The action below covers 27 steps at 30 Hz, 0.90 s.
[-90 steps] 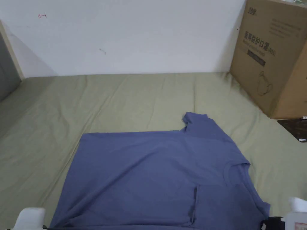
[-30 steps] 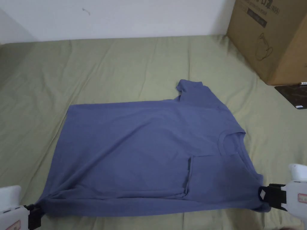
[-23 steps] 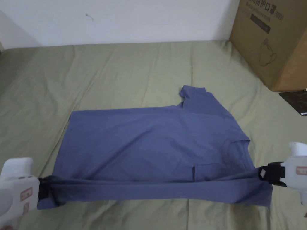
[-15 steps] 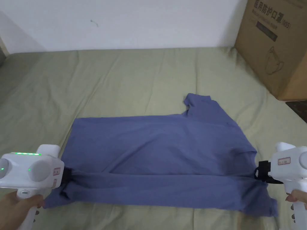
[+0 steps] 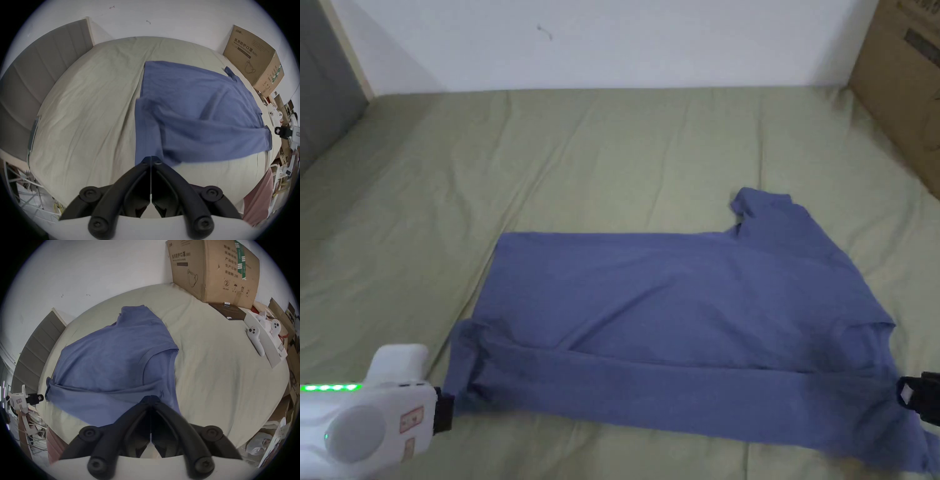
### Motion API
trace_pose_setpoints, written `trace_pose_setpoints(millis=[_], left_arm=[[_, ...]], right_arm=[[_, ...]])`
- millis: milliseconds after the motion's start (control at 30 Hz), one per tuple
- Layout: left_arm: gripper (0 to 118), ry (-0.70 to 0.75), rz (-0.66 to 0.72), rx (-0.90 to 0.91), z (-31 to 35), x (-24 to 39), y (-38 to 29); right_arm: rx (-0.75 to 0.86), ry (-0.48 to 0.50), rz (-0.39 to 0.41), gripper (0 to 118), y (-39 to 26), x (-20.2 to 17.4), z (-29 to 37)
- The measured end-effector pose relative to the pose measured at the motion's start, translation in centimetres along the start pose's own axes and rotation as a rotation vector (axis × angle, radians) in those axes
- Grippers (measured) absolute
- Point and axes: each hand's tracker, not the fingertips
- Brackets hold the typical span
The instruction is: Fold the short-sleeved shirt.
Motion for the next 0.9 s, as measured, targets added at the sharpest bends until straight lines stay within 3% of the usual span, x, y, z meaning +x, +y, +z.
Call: trace_pose_setpoints(millis=[133, 233, 333, 367, 400, 467, 500, 533, 567, 633, 667, 700, 767, 900], left_arm=[[0, -0.03, 0.022, -0.023, -0.6, 0.1, -1.5], [1, 0.032, 0.048, 0.019, -0.7, -0.3, -0.7], [82, 0.0, 0.072, 0.042, -1.9, -1.5, 0.5], [99, -0.015, 0.092, 0.043, -2.0, -1.3, 0.8], [100, -0.036, 0.11, 0.015, -2.7, -1.6, 1.0], [90, -0.051, 0.111, -0.025, -4.6, -2.1, 1.0], [73, -0.049, 0.083, -0.054, -5.4, -1.7, 0.8], [39, -0.003, 0.046, -0.107, -6.6, -1.6, 0.6], [17, -0.01, 0.041, -0.068, -6.2, -1.9, 0.6], [10, -0.053, 0.083, -0.056, -4.5, -1.9, 1.3], [4, -0.061, 0.095, -0.033, -4.0, -2.2, 1.4], [4, -0.07, 0.089, -0.028, -3.7, -2.5, 1.5], [4, -0.058, 0.062, -0.021, -2.1, -1.3, 1.7], [4, -0.051, 0.036, -0.008, -0.9, -0.3, 1.6]], right_arm=[[-0.035, 0.041, -0.026, 0, -2.1, -1.2, 0.0], [-0.052, 0.041, -0.042, 0, -2.9, -1.3, -0.8], [-0.065, 0.033, -0.076, 0, -3.3, -0.9, -1.2], [-0.068, 0.039, -0.092, 0, -3.5, -0.7, -1.2], [-0.075, 0.05, -0.109, 0, -3.7, -0.5, -1.1], [-0.081, 0.067, -0.132, 0, -4.1, 0.1, -1.0], [-0.084, 0.065, -0.142, 0, -4.3, 0.3, -0.9], [-0.09, 0.054, -0.149, 0, -4.5, 0.5, -0.8], [-0.091, 0.035, -0.156, 0, -4.8, 0.7, -0.7], [-0.083, 0.018, -0.159, 0, -5.1, 1.2, -0.1], [-0.078, 0.005, -0.164, 8, -5.2, 1.5, 0.1], [-0.079, 0.006, -0.168, 29, -5.1, 1.8, 0.2], [-0.086, 0.013, -0.184, 84, -4.7, 2.3, -0.1], [-0.071, 0.017, -0.194, 88, -3.1, 3.1, -2.1]])
